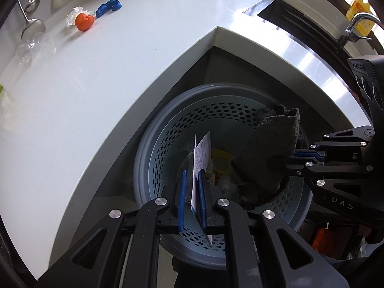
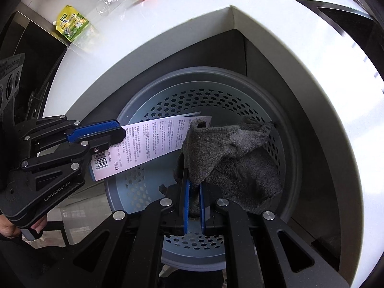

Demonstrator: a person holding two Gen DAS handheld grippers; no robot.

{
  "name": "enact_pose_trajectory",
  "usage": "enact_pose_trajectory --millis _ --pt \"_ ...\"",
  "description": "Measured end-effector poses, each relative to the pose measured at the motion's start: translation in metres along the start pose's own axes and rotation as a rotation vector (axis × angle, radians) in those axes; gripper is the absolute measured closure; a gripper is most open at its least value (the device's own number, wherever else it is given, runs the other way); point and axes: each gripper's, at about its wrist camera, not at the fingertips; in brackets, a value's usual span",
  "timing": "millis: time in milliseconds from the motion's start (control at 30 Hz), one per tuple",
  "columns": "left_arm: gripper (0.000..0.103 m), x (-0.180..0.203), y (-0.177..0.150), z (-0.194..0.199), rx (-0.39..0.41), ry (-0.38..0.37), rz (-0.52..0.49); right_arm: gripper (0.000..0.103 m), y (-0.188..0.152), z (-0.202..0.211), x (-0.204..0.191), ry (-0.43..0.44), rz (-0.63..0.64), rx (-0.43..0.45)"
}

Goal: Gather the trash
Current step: 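Carry the pink strip with the left gripper while the right carries the cloth over the bin, then open both grippers to drop the pink strip and grey cloth into the bin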

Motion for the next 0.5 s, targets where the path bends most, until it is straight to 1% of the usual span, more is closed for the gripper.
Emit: enact_pose_trajectory --millis 200,367,400,433,467,500 --pt "0.092 0.0 -0.001 -0.013 -0.028 0.014 -0.026 0.096 0.004 -0.011 -0.002 -0.019 0.01 -0.017" --pt "0.092 0.005 0.006 -0.028 -0.048 0.031 -0.046 0.096 0.002 -0.021 -0.006 -0.036 0.022 -0.039" --pt "0.091 0.005 0.007 -0.03 -0.048 0.034 -0.05 0.09 0.003 -0.023 -0.006 -0.036 0.015 -0.041" --pt "0.091 0.005 0.007 -0.031 -0.05 0.038 -0.052 0.07 0.003 -0.024 -0.006 -0.032 0.003 -0.046" --pt "0.09 0.005 0.008 -0.032 -0.053 0.043 -0.051 0.06 0.004 -0.023 -0.005 -0.045 0.002 -0.038" --pt "0.086 0.005 0.008 -0.033 -0.057 0.046 -0.051 0.053 0.005 -0.02 -0.006 -0.061 0.007 -0.026"
Point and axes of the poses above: each gripper's, at about its wrist camera, not at the fingertips, and z roughly against the way its jaws point, x to its right, y to its top, and after that the axes turned 11 degrees about z, right-handed
